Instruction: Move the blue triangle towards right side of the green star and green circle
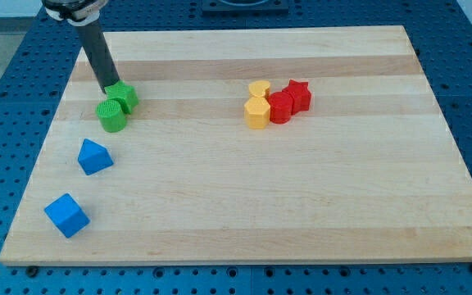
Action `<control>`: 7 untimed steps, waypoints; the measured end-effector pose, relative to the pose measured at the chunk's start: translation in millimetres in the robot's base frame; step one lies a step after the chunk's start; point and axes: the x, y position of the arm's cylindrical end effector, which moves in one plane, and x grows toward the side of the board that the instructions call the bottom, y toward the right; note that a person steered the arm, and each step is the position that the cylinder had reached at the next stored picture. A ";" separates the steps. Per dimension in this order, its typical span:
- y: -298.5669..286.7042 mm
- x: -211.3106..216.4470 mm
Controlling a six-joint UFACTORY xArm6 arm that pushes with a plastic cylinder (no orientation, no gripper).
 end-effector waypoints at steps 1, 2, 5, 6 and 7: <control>-46.0 -3.1; -54.7 32.3; -6.0 164.3; 16.7 165.3; 49.3 168.0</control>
